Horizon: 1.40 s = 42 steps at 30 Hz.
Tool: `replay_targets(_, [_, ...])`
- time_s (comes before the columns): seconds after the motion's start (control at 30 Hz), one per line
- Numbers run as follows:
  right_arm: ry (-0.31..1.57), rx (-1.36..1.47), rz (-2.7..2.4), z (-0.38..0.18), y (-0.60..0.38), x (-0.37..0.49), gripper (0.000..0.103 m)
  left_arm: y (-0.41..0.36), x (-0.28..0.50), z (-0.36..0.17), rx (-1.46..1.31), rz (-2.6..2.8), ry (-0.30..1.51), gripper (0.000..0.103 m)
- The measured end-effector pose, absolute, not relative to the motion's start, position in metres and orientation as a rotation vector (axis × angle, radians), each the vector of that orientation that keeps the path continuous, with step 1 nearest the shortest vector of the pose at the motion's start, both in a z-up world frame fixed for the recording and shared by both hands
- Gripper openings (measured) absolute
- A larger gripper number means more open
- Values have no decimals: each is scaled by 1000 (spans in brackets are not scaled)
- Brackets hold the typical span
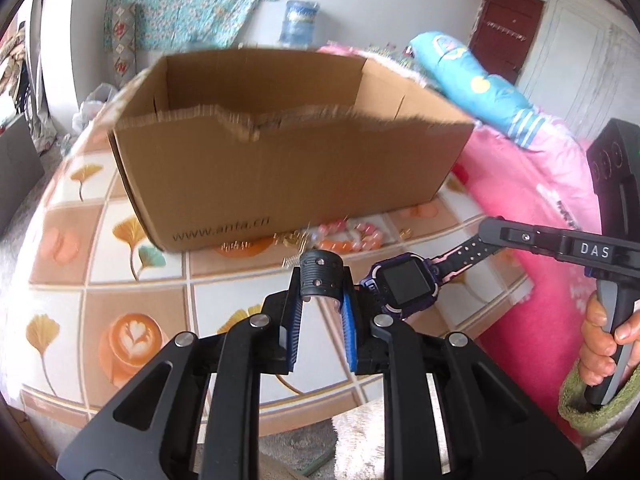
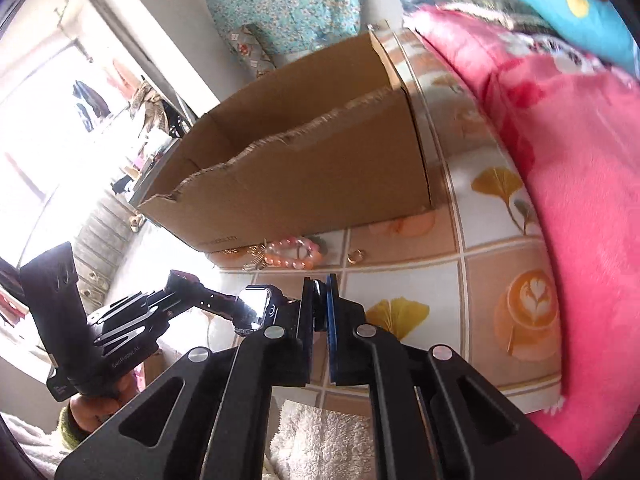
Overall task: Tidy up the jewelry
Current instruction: 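Lift the smartwatch with both grippers and carry it over the box, then open both grippers to release the smartwatch into the box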
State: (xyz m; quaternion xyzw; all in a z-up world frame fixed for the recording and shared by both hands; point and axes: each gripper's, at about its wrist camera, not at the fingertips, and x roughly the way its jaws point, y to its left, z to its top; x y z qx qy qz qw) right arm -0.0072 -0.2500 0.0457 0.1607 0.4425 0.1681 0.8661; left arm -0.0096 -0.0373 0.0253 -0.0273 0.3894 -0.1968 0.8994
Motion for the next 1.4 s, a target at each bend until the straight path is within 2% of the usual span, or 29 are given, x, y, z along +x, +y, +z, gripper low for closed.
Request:
replay_targets(0.27, [709, 149, 427, 142, -232, 10, 6, -25, 1, 119, 5, -455, 604, 17])
replay_targets(0.4, [711, 59, 451, 159, -218, 71, 6, -24, 58, 141, 24, -465, 634, 17])
replay_targets(0.63, [943, -33, 425, 130, -196, 197, 6, -40, 191, 108, -13, -439, 952, 17])
replay_targets(0.83, [1058, -163, 346, 87, -183, 257, 6, -57, 254, 53, -1, -374, 1162, 18])
replay_targets(0.93, [1074, -218, 318, 76, -179, 269, 6, -61, 270, 33, -17, -356, 1240, 23])
replay_targets(1.03, [1099, -234, 306, 68, -181, 277, 6, -59, 278, 24, -22, -317, 1281, 35])
replay_targets(1.17, [1100, -224, 296, 67, -184, 283, 11, -54, 280, 25, -27, -297, 1287, 48])
replay_targets(1.2, [1090, -220, 292, 70, -185, 283, 13, -52, 279, 28, -37, -298, 1281, 48])
replay_targets(1.23, [1076, -219, 289, 72, -186, 283, 19, -50, 280, 28, -41, -297, 1278, 50])
replay_targets(1.27, [1060, -216, 290, 75, -187, 282, 30, -48, 278, 31, -42, -290, 1271, 52])
replay_targets(1.3, [1049, -214, 286, 78, -187, 282, 35, -47, 276, 35, -40, -285, 1258, 53])
replay_targets(1.4, [1015, -206, 279, 86, -190, 279, 38, -46, 265, 52, -31, -287, 1203, 54])
